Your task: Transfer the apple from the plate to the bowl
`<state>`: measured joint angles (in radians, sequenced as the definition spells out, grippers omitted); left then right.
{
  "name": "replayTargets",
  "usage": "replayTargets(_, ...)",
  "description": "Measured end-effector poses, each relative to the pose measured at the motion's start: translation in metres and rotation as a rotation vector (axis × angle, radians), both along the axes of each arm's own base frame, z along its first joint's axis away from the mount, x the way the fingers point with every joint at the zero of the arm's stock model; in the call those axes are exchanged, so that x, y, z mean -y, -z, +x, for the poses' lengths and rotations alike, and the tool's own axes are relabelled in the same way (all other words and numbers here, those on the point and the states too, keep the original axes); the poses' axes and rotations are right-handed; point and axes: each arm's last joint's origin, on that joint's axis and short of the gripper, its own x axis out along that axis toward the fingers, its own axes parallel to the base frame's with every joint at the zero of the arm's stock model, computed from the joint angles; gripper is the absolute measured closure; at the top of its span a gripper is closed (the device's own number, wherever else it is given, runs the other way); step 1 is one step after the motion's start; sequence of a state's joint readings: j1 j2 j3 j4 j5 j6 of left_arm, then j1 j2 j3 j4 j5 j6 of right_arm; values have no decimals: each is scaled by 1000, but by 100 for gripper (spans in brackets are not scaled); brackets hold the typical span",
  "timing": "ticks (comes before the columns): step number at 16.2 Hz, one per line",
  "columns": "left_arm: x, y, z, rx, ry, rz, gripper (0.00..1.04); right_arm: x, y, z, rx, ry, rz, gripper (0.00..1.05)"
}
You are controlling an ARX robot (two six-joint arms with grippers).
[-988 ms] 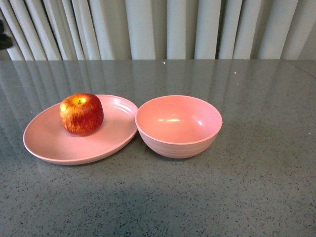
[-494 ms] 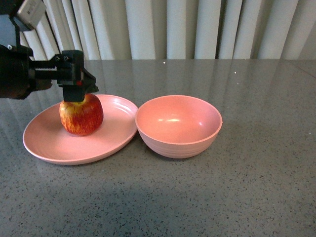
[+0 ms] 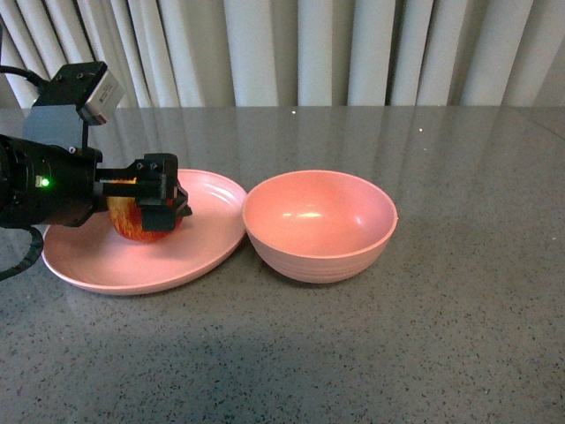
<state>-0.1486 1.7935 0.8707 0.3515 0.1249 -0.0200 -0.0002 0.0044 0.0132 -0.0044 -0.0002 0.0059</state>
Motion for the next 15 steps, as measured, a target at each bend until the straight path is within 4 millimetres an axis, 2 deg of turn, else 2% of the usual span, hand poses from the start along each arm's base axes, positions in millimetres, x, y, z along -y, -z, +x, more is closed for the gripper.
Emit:
replayTargets(2,0,0,1,5,-1,1,8,0,0,0,0,0,0,7)
replayTargets(4,0,-2,1,17,-3,1,29,0,0,0,0,0,0,7)
replayTargets(5,0,-2,1,19,-3,0,34,0,0,0,0,0,0,7)
replayTargets(8,0,-13,-2,35,-3,-1,36,0,0,0,0,0,0,7)
replayTargets(11,6,-57,-11,139,21,-15,36,0,0,0,0,0,0,7)
replayTargets(13,33,-92,-28,225,107,-39,36,0,0,0,0,0,0,7)
replayTargets(15,66,-106,-45,259,210,-63,36,0,0,0,0,0,0,7)
